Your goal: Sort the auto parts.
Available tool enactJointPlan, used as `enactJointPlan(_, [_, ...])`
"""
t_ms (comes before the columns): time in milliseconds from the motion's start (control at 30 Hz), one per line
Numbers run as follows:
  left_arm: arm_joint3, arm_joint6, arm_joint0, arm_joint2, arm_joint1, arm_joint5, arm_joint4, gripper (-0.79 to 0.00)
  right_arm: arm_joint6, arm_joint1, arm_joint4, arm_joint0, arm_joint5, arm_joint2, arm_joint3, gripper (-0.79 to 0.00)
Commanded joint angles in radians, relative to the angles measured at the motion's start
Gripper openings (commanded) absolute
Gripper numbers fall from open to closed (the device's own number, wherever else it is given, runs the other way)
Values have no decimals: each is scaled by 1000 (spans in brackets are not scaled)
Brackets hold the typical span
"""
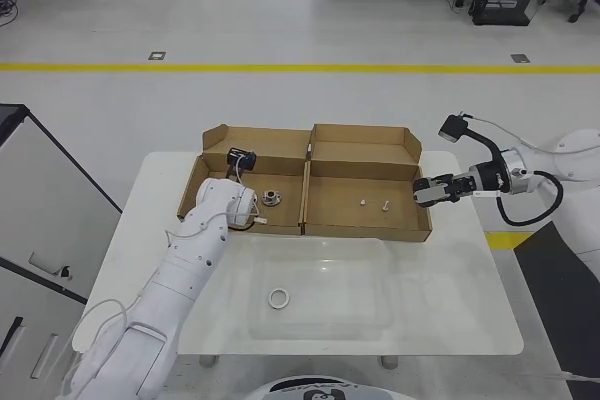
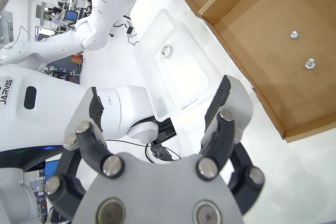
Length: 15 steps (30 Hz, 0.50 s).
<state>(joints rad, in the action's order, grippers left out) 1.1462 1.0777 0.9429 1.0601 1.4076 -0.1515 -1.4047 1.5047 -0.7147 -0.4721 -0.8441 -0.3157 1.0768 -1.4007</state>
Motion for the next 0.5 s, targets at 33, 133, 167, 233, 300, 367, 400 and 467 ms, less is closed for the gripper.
enactJointPlan(33, [-3, 4, 0, -2, 2, -4, -8, -573, 0, 0, 0, 0, 0, 0, 0, 0])
enactJointPlan(133, [-5, 6, 0, -1, 3, -6, -10, -400, 0, 0, 0, 0, 0, 0, 0, 0])
enactJointPlan(167, [-5, 8, 1, 0, 4, -6, -8, -360, 0, 0, 0, 0, 0, 0, 0, 0])
enactJointPlan(233, [-6, 10, 1, 4, 4, -7, -6, -274, 0, 0, 0, 0, 0, 0, 0, 0])
enactJointPlan(300, [-4, 11, 3, 9, 4, -10, -4, -240, 0, 0, 0, 0, 0, 0, 0, 0])
enactJointPlan(367, [5, 14, 4, 18, 3, -10, 0, -191, 0, 0, 0, 0, 0, 0, 0, 0])
enactJointPlan(400, [13, 10, 6, 24, 3, -14, 4, -185, 0, 0, 0, 0, 0, 0, 0, 0])
enactJointPlan(467, [25, 9, 9, 37, 1, -17, 9, -145, 0, 0, 0, 0, 0, 0, 0, 0])
